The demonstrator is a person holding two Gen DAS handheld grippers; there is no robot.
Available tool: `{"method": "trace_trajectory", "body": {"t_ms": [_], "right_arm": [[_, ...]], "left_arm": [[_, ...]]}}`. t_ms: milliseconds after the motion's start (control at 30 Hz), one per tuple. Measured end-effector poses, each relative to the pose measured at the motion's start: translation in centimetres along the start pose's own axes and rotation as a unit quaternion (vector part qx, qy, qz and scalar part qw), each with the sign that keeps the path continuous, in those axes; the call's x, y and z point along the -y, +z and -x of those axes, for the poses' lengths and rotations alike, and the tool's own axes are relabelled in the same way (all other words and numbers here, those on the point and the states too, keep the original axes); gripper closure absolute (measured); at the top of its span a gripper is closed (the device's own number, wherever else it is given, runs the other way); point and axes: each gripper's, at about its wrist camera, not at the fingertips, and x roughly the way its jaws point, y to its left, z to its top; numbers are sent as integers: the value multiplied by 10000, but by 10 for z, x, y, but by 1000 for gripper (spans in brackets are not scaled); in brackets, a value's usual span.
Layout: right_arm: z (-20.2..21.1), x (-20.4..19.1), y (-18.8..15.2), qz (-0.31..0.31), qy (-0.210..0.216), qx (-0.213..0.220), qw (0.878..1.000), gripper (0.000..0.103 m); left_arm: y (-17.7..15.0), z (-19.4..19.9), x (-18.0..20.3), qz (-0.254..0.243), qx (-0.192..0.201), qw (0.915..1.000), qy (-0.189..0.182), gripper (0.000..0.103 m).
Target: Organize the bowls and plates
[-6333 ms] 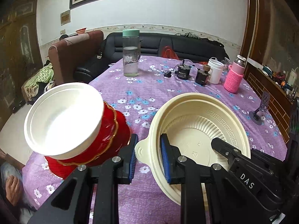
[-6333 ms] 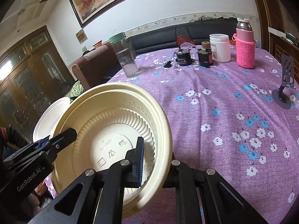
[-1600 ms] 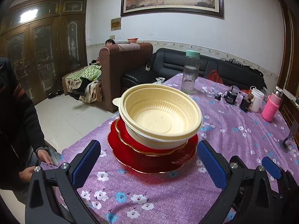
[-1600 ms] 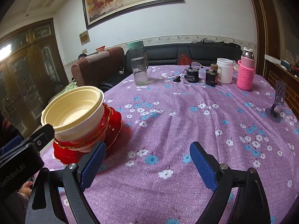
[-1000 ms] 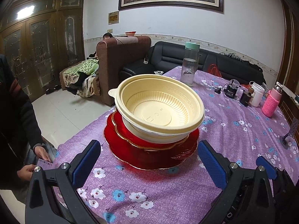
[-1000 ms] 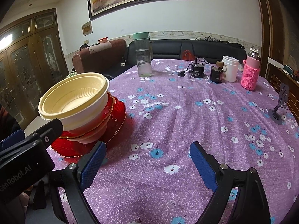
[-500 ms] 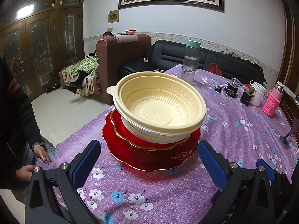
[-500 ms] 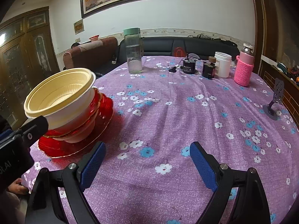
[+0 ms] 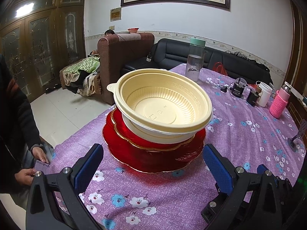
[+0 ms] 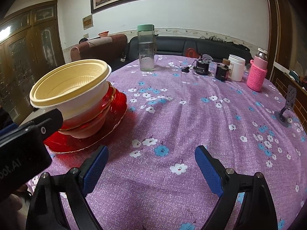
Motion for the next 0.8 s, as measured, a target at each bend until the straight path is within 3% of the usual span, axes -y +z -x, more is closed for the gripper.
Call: {"method": "trace_trajectory", "body": {"t_ms": [800], "right_arm": [[5, -11, -2, 125, 8, 70, 9999, 9]], "left_arm": [[-2, 14, -9, 197, 327, 9993, -32, 0]]}}
